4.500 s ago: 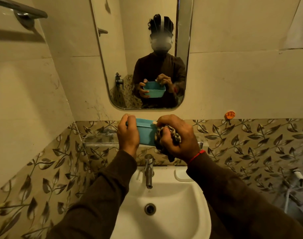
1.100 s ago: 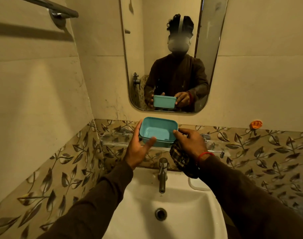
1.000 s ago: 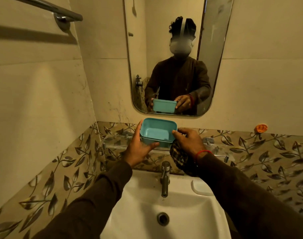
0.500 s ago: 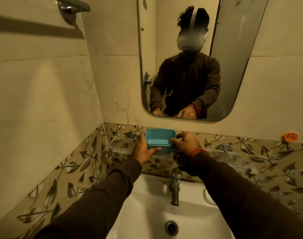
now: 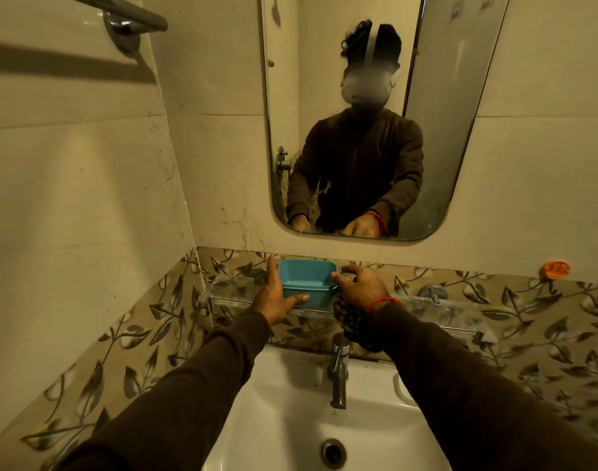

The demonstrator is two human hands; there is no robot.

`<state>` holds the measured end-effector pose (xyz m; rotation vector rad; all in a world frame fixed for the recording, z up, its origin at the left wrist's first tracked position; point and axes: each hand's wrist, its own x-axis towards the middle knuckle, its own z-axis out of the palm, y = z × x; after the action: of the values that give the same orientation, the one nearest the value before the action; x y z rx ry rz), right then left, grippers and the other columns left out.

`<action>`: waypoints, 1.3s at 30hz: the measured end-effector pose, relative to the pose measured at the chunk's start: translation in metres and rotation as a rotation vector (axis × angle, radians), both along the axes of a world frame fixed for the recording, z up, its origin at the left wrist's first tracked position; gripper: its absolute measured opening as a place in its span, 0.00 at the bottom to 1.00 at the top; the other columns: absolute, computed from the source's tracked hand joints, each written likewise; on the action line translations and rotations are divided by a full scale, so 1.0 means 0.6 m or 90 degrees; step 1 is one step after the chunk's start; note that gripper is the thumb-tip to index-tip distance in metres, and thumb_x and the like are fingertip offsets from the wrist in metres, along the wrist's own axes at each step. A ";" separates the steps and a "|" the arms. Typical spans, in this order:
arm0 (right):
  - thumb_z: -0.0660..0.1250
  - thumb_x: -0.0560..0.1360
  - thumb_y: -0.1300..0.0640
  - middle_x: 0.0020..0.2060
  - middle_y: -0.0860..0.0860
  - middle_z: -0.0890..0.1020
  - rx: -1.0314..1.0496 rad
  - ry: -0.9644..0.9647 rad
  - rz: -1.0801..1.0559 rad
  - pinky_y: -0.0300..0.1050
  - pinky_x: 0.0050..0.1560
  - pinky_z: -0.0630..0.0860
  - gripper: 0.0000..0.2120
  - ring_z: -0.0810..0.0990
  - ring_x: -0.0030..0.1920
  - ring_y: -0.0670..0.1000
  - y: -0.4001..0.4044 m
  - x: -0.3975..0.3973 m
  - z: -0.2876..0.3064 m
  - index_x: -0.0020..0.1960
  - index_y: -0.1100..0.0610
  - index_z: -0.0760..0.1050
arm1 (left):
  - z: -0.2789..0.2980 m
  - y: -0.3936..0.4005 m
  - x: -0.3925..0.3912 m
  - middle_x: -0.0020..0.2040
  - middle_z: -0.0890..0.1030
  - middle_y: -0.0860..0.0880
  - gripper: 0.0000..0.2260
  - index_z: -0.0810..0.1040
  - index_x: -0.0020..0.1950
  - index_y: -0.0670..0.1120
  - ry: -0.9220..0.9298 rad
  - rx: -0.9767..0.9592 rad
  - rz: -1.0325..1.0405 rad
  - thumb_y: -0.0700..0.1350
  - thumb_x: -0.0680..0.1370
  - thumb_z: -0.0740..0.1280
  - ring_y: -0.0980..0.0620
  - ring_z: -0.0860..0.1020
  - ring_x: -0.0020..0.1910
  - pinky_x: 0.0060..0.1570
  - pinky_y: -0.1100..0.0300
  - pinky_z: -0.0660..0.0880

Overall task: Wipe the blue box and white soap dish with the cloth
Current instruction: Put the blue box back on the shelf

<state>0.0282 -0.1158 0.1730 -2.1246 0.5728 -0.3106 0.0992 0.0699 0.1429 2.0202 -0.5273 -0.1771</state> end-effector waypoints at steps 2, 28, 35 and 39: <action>0.66 0.76 0.43 0.52 0.55 0.83 0.011 -0.034 -0.022 0.46 0.50 0.77 0.19 0.80 0.48 0.51 -0.001 -0.010 0.003 0.62 0.52 0.76 | 0.003 0.004 -0.009 0.76 0.66 0.43 0.53 0.36 0.81 0.49 -0.022 -0.002 0.024 0.40 0.74 0.76 0.43 0.69 0.73 0.71 0.48 0.68; 0.50 0.83 0.46 0.52 0.51 0.84 0.199 -0.475 0.032 0.44 0.54 0.79 0.17 0.83 0.54 0.50 -0.053 -0.259 -0.016 0.60 0.47 0.76 | 0.013 -0.195 -0.279 0.59 0.83 0.41 0.27 0.76 0.61 0.55 0.416 -0.467 -0.005 0.63 0.65 0.74 0.41 0.82 0.55 0.47 0.42 0.83; 0.57 0.81 0.50 0.28 0.54 0.79 0.121 -0.365 -0.032 0.43 0.31 0.73 0.21 0.77 0.28 0.50 -0.140 -0.331 -0.135 0.37 0.61 0.78 | -0.039 -0.201 -0.294 0.48 0.78 0.41 0.14 0.78 0.51 0.49 0.402 -0.422 0.018 0.56 0.70 0.68 0.45 0.75 0.41 0.35 0.58 0.71; 0.59 0.82 0.54 0.28 0.57 0.80 0.115 -0.225 -0.007 0.44 0.32 0.73 0.20 0.76 0.28 0.47 -0.166 -0.341 -0.207 0.36 0.61 0.79 | -0.065 -0.207 -0.298 0.48 0.79 0.40 0.11 0.78 0.49 0.51 0.376 -0.356 0.016 0.57 0.73 0.67 0.44 0.76 0.39 0.30 0.59 0.71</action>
<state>-0.1766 -0.2153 0.0488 -1.8375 0.3890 -0.6028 -0.0797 -0.0543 0.1041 1.3401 -0.1462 -0.5284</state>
